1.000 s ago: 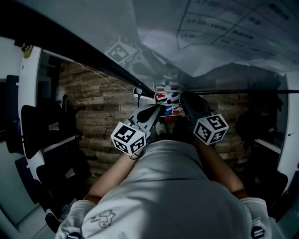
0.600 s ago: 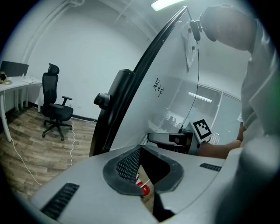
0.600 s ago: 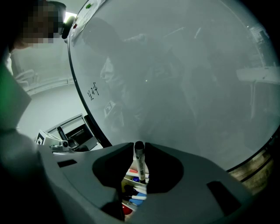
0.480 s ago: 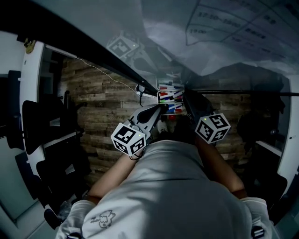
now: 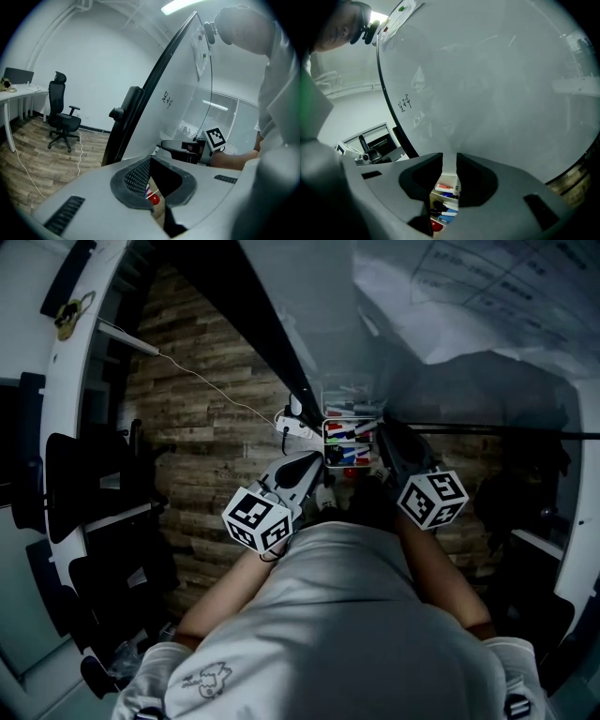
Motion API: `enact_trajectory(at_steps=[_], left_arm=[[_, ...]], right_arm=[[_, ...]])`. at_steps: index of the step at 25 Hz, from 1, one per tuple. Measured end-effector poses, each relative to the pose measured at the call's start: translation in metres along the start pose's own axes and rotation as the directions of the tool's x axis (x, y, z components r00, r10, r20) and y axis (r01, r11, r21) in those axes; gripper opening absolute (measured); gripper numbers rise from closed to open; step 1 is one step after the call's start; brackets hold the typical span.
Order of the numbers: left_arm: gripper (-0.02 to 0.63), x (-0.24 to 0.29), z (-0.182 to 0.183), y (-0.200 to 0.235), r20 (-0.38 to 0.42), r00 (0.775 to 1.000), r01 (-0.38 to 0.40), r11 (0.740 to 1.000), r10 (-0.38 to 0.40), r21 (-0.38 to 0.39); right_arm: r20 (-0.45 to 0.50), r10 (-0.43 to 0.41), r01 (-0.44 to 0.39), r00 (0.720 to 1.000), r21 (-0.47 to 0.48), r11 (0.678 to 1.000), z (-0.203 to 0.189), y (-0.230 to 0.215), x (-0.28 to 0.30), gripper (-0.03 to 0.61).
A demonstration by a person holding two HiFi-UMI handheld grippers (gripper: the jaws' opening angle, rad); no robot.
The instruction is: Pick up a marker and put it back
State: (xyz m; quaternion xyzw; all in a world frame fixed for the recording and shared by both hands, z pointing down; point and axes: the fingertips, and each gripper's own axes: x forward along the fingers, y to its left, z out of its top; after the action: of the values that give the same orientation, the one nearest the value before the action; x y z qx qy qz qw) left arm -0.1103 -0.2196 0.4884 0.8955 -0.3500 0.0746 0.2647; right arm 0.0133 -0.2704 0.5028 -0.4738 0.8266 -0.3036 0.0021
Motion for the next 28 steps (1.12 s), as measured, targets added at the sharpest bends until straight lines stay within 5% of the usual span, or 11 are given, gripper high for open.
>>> enact_trajectory(at_steps=[14, 19, 28], left_arm=[[0.005, -0.041, 0.03, -0.028, 0.115, 0.991, 0.056, 0.995, -0.066, 0.088], [0.005, -0.058, 0.048, -0.043, 0.2, 0.975, 0.067, 0.988, -0.094, 0.137], [0.005, -0.055, 0.05, -0.093, 0.214, 0.964, 0.115, 0.975, -0.155, 0.19]], right_arm=[[0.1, 0.008, 0.003, 0.995, -0.104, 0.995, 0.024, 0.056, -0.041, 0.081], [0.132, 0.052, -0.029, 0.99, -0.174, 0.984, 0.025, 0.087, -0.063, 0.057], [0.164, 0.138, -0.086, 0.977, -0.289, 0.954, 0.031, 0.113, -0.117, 0.011]])
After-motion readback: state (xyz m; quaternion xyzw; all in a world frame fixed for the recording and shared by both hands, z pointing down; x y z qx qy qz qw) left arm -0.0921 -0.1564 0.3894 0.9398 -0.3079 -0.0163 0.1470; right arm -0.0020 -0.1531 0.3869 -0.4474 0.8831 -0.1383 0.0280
